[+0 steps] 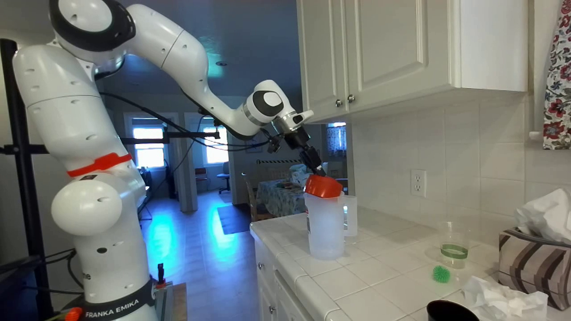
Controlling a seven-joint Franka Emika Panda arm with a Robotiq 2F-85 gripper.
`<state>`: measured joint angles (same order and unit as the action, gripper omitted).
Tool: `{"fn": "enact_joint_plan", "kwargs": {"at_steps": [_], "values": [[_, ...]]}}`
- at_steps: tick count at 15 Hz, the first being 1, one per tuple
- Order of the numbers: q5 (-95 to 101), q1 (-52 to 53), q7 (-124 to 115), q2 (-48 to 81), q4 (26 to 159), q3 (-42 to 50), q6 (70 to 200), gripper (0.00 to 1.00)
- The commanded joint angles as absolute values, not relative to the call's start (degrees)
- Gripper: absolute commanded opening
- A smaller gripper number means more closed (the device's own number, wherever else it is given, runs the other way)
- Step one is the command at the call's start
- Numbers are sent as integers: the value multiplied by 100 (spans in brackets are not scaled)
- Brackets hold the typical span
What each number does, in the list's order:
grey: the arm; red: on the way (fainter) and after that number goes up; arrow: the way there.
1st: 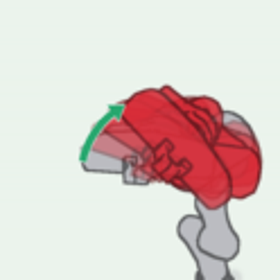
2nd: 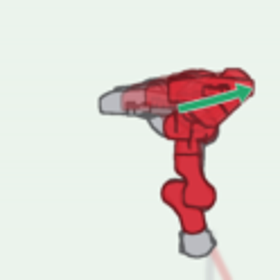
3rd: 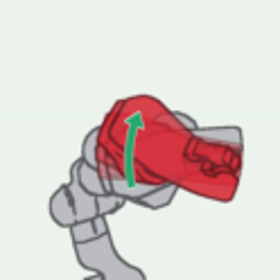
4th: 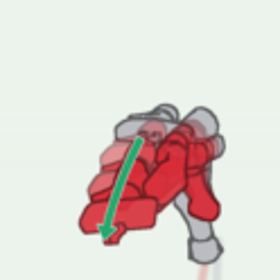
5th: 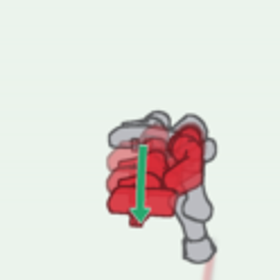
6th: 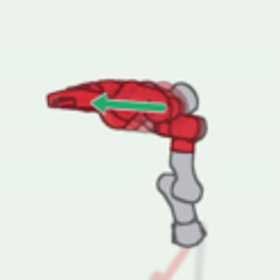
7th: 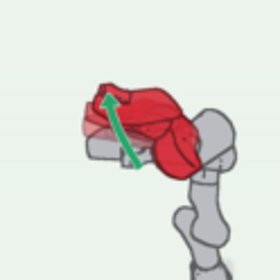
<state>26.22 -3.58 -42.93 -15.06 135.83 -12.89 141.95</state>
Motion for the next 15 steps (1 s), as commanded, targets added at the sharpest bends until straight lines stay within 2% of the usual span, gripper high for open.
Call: {"fn": "enact_joint_plan", "kwargs": {"at_steps": [1, 2, 3, 15], "values": [[1885, -79, -3535, -1389, 13426, -1033, 13919, 86], [1698, -57, -3390, -1403, 13407, -1000, 13835, 96], [1567, -51, -3281, -1416, 13394, -978, 13786, 100], [1361, -129, -3172, -1432, 13131, -885, 13431, 100]]}}
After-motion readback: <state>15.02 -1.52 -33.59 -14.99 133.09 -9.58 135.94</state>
